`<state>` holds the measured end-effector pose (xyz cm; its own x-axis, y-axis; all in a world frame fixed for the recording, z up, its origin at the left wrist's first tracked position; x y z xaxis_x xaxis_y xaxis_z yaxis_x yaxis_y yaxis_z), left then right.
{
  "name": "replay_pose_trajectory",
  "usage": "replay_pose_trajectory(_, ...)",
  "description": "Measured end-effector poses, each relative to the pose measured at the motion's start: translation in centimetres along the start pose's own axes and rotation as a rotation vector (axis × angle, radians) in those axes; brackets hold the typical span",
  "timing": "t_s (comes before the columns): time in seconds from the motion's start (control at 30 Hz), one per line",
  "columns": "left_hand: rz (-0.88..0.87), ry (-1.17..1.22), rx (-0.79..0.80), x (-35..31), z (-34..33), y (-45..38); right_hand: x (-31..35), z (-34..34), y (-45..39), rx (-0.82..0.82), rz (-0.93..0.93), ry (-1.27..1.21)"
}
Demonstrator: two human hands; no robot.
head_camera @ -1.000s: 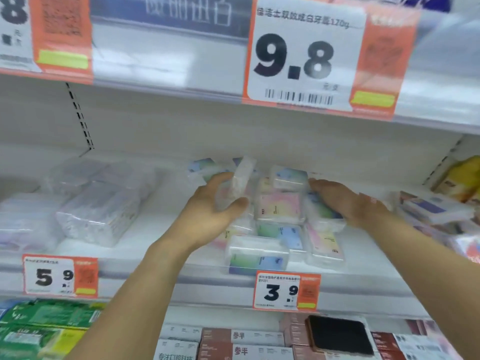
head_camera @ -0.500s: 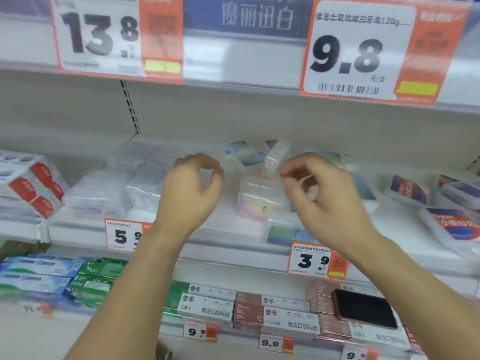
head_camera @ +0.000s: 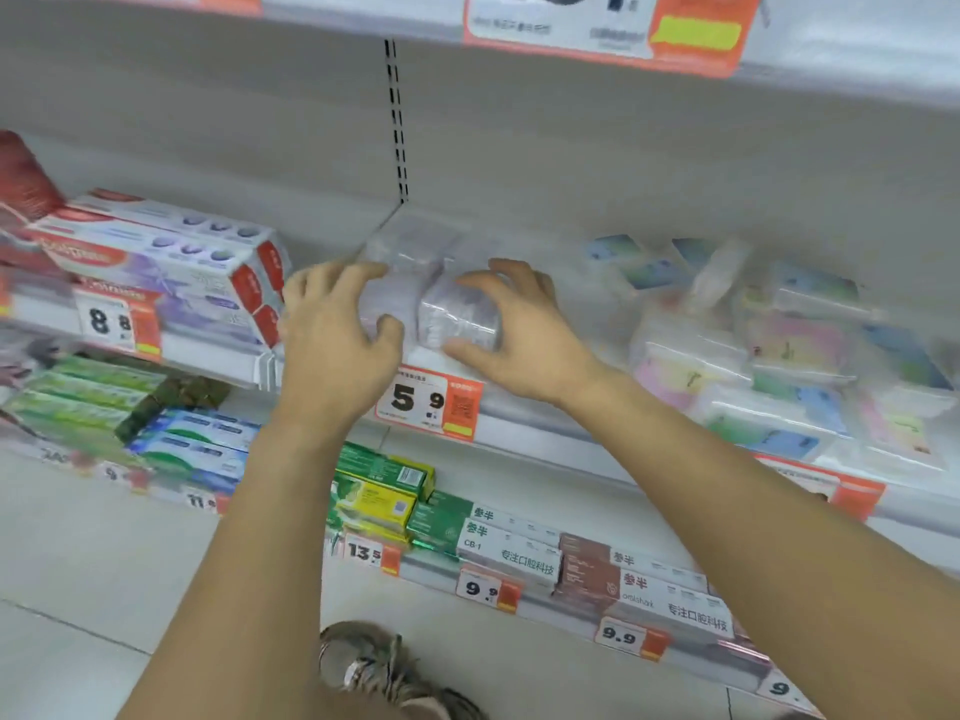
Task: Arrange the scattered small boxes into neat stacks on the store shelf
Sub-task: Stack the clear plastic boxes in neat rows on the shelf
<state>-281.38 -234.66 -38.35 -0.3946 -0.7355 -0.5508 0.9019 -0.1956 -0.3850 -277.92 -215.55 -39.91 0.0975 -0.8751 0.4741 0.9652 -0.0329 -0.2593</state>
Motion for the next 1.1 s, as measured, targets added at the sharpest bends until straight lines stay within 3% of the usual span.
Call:
replay_pose_trajectory(0.07, 0.031, 0.001, 0.08, 1.1, 0.3, 0.0, 0.0, 0.3, -0.1, -0.019, 0.02, -0.031)
replay_pose_trajectory(0.2, 0.063, 0.108, 0.197, 2.5, 0.7, -0.1, -0.1, 3.1, 0.0, 0.134, -0.116, -0.161)
replay_pose_trajectory(0.37, 0.034, 0.08, 0.187, 2.7, 0.6, -0.3, 2.4, 2.0, -0.2, -0.079, -0.253, -0.014)
replay_pose_trajectory(0.47, 0.02, 0.072, 0.209, 2.8, 0.6, -0.8, 2.6, 1.3, -0.5, -0.073, -0.232, 0.046)
replay_pose_trajectory(0.73, -0.007, 0.143, 0.307, 2.2, 0.7, -1.2, -1.0, 3.2, 0.1, 0.05, -0.21, -0.436)
replay_pose_trajectory(0.97, 0.161, 0.312, 0.275, 2.0, 0.8, -2.0, -1.2, 2.4, 0.3, 0.22, -0.035, -0.359)
replay_pose_trajectory(1.1, 0.191, 0.335, 0.234, 1.3, 0.7, -2.4, -1.3, 2.4, 0.4, 0.164, -0.009, -0.371)
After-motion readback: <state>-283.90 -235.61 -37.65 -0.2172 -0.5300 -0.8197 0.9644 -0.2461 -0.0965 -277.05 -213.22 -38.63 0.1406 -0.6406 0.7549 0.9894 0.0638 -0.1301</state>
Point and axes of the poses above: each hand's wrist, its own y-axis away from the middle knuckle, its own z-axis out of the back of the hand, x = y × z, the point moved 1 cm from there along -y, towards the middle knuckle, and after that the axes turned 2 degrees about -y, right-handed, at the moved point
